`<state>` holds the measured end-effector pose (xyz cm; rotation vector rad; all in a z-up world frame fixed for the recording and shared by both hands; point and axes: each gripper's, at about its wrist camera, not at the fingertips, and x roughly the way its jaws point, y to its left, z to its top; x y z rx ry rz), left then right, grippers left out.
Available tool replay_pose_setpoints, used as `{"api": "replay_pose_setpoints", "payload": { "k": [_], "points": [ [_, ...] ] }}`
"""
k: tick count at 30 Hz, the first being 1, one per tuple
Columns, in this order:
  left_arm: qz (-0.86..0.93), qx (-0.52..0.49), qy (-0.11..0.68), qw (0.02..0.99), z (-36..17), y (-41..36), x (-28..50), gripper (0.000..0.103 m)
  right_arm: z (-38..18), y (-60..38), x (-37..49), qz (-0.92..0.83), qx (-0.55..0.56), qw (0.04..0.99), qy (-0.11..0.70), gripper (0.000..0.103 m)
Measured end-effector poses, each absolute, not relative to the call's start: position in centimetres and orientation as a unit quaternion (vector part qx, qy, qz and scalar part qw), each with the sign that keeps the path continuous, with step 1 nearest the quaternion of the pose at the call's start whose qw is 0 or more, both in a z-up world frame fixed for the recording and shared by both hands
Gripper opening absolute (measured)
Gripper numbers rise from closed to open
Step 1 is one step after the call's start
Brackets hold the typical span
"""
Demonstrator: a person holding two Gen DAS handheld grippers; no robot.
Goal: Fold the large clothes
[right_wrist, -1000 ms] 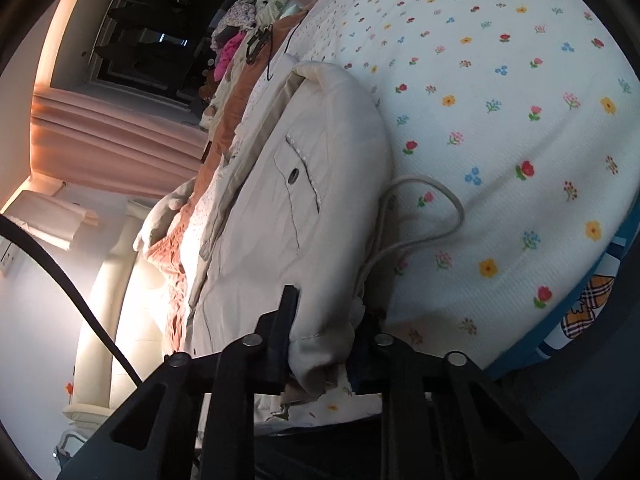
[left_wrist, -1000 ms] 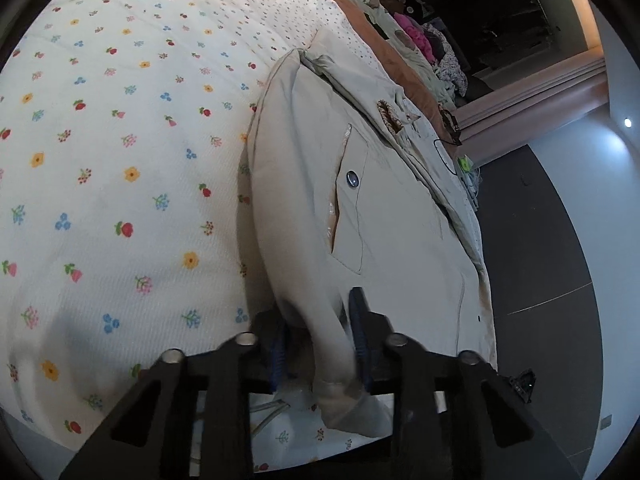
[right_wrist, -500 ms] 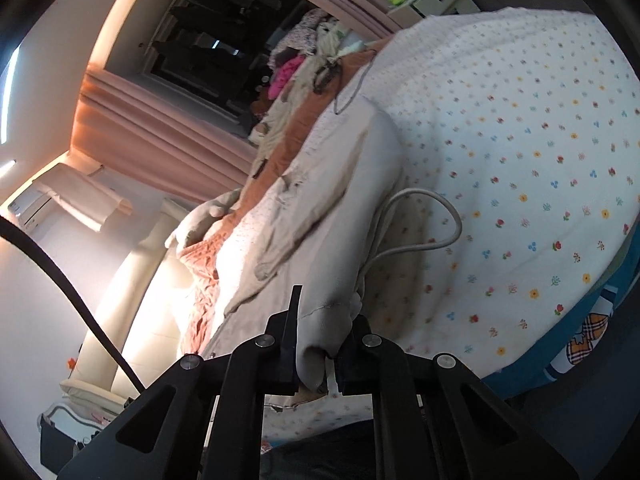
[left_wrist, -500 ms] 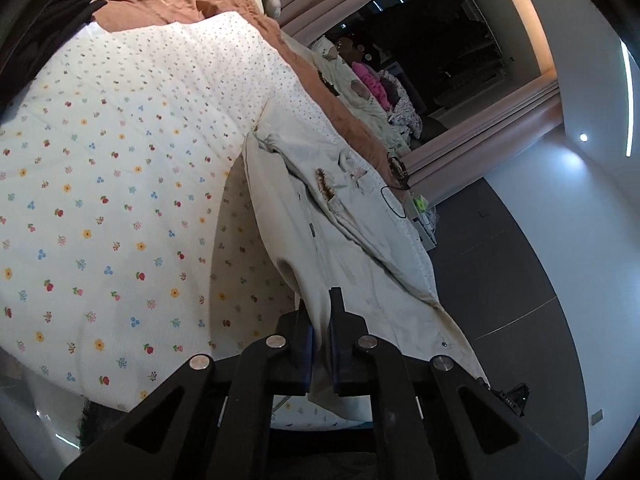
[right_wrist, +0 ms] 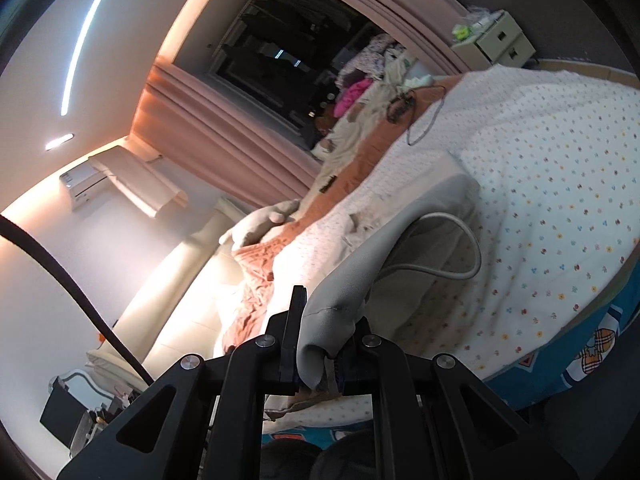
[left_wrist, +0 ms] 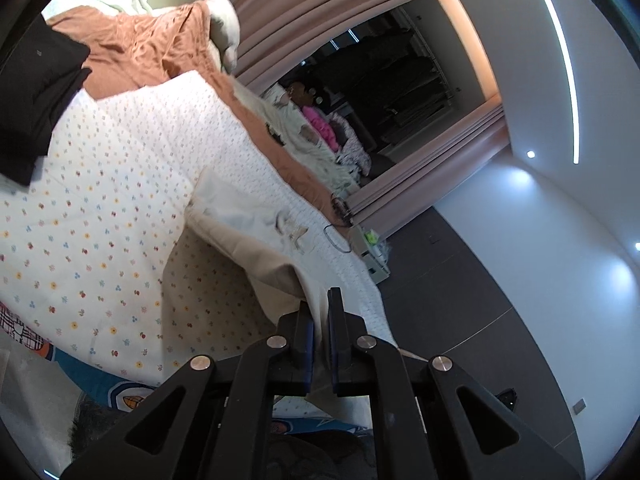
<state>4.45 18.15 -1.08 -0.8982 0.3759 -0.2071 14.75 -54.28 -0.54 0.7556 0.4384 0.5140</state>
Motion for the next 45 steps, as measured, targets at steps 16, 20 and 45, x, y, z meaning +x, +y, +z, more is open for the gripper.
{"api": "replay_pose_setpoints", "payload": {
  "k": [16,20,45],
  "points": [
    [-0.117,-0.405,0.110,0.900,4.0,19.5,2.3,0.008,5.1,-53.4,12.8,0.268,0.319,0.895,0.157,0.008],
    [-0.099,-0.397,0.125,0.904,4.2,19.8,5.1,0.008,4.9,-53.0,15.0,0.262,0.315,0.897,0.166,0.008],
    [-0.037,-0.345,0.233,0.909,0.9,23.7,26.8,0.008,7.8,-46.6,33.2,0.184,0.260,0.919,0.230,0.008]
  ]
}}
